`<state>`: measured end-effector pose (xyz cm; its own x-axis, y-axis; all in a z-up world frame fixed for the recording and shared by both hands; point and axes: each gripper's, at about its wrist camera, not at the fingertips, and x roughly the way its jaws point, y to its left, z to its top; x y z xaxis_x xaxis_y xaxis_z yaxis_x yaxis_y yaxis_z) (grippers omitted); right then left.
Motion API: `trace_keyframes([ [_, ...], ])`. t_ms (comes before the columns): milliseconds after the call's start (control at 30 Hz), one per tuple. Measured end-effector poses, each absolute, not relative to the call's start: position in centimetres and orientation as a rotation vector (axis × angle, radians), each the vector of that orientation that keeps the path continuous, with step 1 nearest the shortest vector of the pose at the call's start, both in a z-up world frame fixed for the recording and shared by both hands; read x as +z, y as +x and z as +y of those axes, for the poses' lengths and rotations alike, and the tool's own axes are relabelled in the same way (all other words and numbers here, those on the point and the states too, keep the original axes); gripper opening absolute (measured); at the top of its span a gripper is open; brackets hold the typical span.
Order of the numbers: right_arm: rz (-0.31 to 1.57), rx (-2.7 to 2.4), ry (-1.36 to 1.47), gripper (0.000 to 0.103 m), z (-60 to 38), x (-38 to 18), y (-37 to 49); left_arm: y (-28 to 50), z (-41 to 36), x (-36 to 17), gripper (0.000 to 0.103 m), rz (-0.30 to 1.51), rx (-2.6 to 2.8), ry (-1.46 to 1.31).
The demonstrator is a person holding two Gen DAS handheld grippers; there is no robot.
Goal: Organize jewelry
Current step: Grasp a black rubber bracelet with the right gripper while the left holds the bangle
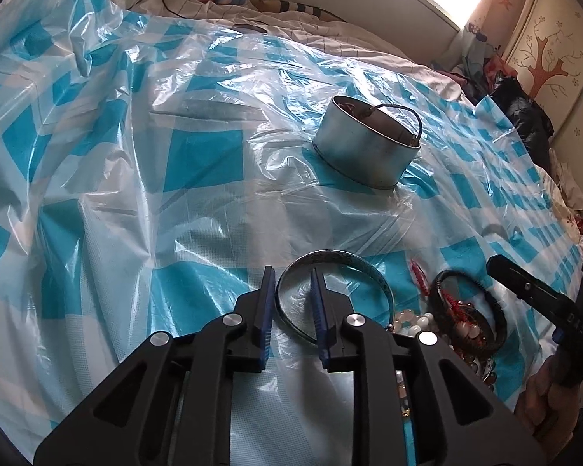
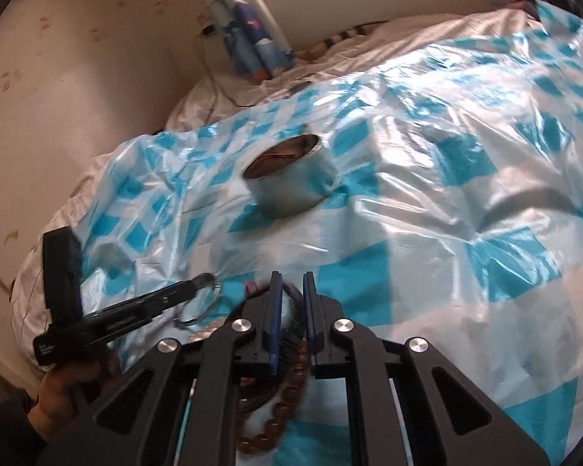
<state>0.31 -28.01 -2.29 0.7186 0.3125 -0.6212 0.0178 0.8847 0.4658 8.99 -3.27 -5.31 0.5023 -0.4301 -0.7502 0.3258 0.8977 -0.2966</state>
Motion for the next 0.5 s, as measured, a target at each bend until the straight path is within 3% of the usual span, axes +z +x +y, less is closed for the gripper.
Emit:
trace_keyframes([
  [67, 0.797, 0.165, 0.467, 0.016, -27.9, -2.9, 0.6, 9.0, -3.3, -5.3, 0.018, 0.941, -0.46, -0.123],
  [133, 0.825, 0.151, 0.467, 0.039, -27.9, -3.3, 0.8, 9.0, -3.3, -5.3, 0.021, 0.942, -0.467, -0.124],
  [267, 0.844, 0.122, 0.382, 0.05, -27.0, -3.3, 0.5, 8.8, -3.6, -5.3, 0.03, 0.94, -0.484, -0.118],
  [400, 0.864, 0.111, 0.303, 0.047, -25.8, -3.6, 0.6, 8.7, -4.1, -5.4, 0.034, 0.938, -0.488, -0.095],
  [467, 0.87, 0.129, 0.308, 0.021, -25.8, -3.8, 0.7, 8.6, -4.2, -5.3, 0.033, 0.935, -0.488, -0.083],
  [500, 0.869, 0.13, 0.304, 0.017, -25.8, -3.8, 0.6, 8.6, -4.2, -5.2, 0.028, 0.933, -0.487, -0.079],
])
